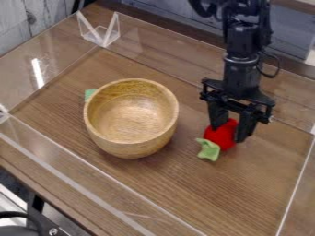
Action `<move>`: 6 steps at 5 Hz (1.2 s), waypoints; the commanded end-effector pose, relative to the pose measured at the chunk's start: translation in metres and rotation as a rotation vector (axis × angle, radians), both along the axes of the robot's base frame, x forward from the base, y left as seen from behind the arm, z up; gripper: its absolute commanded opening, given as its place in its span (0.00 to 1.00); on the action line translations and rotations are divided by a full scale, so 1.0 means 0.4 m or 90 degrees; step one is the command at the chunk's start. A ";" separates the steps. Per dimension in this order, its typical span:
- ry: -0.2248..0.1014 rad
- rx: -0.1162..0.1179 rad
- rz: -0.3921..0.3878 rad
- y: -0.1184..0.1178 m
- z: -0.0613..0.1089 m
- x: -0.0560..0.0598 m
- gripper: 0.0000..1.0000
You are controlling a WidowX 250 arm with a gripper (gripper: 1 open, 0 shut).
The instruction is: Move the red object to the right side of the table
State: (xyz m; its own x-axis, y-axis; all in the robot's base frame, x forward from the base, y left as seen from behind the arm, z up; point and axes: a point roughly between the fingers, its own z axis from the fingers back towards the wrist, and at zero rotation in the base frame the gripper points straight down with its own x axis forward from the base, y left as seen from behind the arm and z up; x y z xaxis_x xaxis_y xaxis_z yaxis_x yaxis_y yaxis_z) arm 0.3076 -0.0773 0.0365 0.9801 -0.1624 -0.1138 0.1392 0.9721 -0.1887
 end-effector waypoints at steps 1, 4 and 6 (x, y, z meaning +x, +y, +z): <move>-0.011 -0.003 0.012 -0.042 -0.024 -0.007 0.00; 0.002 0.013 -0.043 -0.054 -0.060 -0.024 0.00; 0.012 0.015 0.043 -0.012 -0.067 -0.037 1.00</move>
